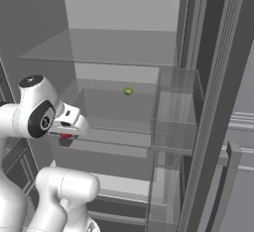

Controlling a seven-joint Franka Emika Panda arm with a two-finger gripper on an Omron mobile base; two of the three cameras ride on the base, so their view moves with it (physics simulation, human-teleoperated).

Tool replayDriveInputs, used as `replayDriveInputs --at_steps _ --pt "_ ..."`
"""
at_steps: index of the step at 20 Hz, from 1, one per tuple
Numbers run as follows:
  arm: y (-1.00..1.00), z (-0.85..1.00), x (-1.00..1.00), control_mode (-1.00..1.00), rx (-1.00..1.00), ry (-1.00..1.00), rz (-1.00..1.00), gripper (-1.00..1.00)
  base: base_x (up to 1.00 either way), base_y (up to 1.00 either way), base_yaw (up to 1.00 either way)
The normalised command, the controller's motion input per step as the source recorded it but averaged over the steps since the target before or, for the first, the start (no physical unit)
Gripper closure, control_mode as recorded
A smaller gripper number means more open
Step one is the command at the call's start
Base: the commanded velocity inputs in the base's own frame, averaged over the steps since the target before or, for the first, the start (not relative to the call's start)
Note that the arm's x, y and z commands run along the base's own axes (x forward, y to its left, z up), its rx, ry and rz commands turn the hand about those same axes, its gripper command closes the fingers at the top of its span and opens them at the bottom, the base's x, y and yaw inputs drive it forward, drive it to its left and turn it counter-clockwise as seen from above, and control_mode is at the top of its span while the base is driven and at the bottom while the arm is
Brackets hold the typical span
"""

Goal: Take the strawberry from the fridge and place it on top of the pancake, located on the dining counter.

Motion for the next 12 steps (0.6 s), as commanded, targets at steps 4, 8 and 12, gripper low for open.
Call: replayDriveInputs --at_steps 4,8,12 --pt "0.00 0.00 -0.11 1.00 0.00 -0.01 0.00 1.00 -0.45 0.00 0.00" --pt "0.00 0.00 0.00 1.00 0.00 0.00 0.00 1.00 -1.00 0.08 0.00" --pt "0.00 0.00 0.00 1.00 0.00 0.00 0.00 1.00 -1.00 0.22 0.07"
